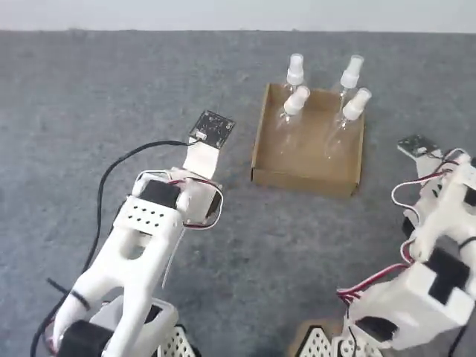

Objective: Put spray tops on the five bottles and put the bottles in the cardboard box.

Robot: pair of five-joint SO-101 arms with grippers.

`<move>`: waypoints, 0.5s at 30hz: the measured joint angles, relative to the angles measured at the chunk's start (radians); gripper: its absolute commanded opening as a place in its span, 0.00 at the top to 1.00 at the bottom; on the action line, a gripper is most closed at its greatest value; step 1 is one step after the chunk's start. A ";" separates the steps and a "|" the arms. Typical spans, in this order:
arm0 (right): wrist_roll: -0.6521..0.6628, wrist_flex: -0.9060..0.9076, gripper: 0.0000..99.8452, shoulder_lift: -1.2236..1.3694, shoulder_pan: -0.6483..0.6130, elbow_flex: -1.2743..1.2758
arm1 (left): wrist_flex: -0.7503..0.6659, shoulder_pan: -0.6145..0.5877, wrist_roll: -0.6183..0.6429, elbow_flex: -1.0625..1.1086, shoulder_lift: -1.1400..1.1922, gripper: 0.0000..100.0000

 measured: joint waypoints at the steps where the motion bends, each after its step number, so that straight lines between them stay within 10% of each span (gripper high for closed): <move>1: 0.000 -0.009 0.75 0.008 0.005 0.000 | 0.000 0.000 0.000 0.000 0.000 0.99; 15: 0.097 -0.043 0.89 0.043 0.035 0.000 | -0.069 0.000 0.002 0.040 0.000 0.99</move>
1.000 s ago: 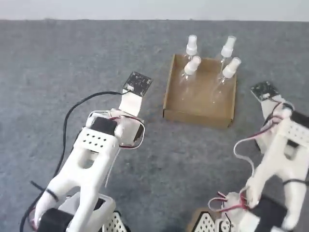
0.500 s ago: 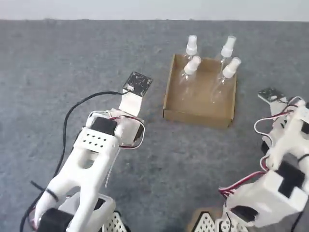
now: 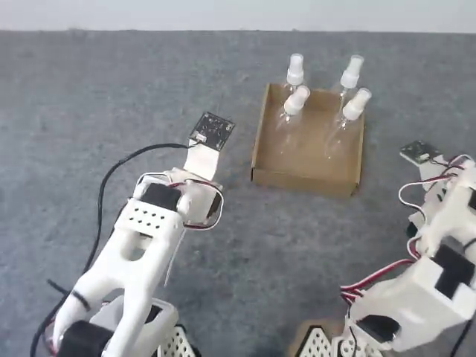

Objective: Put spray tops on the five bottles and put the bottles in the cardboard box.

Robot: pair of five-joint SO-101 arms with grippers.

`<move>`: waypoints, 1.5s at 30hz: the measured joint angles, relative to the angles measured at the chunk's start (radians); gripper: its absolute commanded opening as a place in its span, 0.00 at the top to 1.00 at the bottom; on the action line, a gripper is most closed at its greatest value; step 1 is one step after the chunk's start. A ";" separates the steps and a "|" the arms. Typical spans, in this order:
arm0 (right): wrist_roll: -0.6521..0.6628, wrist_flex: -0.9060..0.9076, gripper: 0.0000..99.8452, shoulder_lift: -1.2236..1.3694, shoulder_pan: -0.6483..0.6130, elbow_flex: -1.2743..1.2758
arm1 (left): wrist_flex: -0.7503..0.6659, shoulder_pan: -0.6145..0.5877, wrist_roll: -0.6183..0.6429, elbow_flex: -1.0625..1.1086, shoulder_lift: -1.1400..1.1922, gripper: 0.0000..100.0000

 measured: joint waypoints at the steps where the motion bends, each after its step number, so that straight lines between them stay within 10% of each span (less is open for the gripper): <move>1: 0.002 0.000 0.91 0.000 0.005 0.000 | -0.002 0.000 -0.002 0.000 0.000 0.99; 9: -0.018 -0.021 0.94 0.000 0.044 -0.002 | -0.003 0.000 -0.002 0.000 0.000 0.99; 20: -0.448 -0.028 0.94 0.002 0.034 -0.141 | -0.003 0.000 0.012 0.000 -0.003 0.99; 34: -0.474 0.121 0.99 -0.181 -0.015 -0.160 | -0.003 0.000 0.060 0.000 -0.003 0.99; 45: -0.477 0.333 0.99 -0.713 -0.311 -0.041 | -0.003 0.000 0.063 0.000 -0.005 0.99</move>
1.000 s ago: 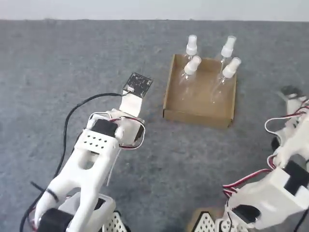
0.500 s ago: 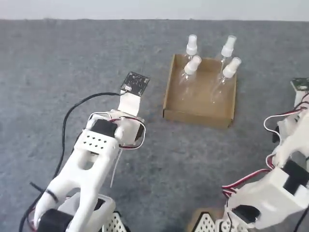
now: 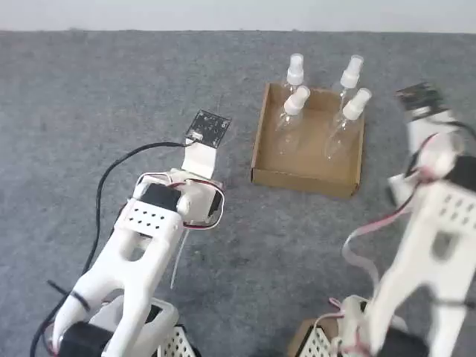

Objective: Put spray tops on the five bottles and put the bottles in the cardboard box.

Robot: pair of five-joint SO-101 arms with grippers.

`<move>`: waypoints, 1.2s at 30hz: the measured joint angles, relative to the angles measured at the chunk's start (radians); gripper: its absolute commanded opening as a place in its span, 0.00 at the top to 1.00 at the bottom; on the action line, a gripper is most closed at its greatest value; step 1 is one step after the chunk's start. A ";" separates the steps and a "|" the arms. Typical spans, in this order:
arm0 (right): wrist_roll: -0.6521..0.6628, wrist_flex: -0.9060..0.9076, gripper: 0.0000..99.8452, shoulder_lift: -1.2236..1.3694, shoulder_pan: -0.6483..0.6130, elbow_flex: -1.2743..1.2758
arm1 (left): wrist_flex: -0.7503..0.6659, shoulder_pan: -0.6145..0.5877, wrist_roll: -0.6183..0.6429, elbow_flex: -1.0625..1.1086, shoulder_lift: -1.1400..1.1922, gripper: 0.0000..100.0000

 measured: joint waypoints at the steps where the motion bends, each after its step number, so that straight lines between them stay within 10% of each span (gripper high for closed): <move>1: 0.000 0.000 0.99 -0.060 -0.035 0.043 | 0.000 0.000 0.000 0.000 -0.012 0.99; 13: -0.215 -0.034 0.99 -0.512 -0.621 0.319 | 0.176 -0.006 0.000 -0.158 -0.420 0.99; 23: -0.325 -0.505 0.99 -0.486 -1.023 0.591 | 0.258 -0.204 0.000 -0.494 -0.575 0.99; 36: -0.325 -0.822 0.99 -0.486 -1.221 0.767 | 0.106 -0.272 0.249 -0.460 -0.700 0.99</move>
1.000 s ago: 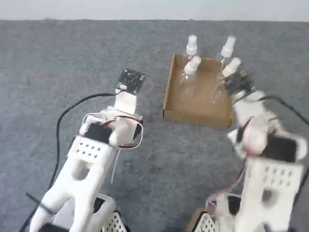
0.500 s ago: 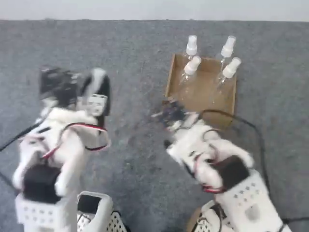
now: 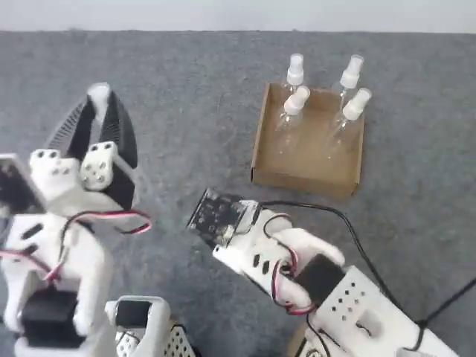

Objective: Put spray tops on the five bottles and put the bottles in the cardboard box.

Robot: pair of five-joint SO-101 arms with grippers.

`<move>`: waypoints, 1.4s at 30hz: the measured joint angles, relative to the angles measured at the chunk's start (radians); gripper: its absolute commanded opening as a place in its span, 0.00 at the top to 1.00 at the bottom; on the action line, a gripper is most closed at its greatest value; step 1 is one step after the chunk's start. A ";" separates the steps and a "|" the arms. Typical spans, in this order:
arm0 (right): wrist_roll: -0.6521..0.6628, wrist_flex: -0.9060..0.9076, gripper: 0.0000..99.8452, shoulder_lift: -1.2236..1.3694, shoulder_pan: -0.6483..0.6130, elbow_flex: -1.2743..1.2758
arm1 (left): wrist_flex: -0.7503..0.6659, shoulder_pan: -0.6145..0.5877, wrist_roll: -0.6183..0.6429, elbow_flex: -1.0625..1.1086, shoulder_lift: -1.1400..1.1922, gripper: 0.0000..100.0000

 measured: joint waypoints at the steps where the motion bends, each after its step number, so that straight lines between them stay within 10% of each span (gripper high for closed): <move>1: 0.000 -0.028 0.99 0.000 -0.012 0.017 | -0.026 0.002 0.020 0.028 0.000 0.99; 32: -0.005 -0.055 0.99 0.000 -0.025 0.097 | -0.077 0.149 0.038 0.311 0.009 0.99; 42: -0.305 -0.241 0.99 0.002 0.068 0.147 | -0.074 0.155 0.025 0.311 0.009 0.99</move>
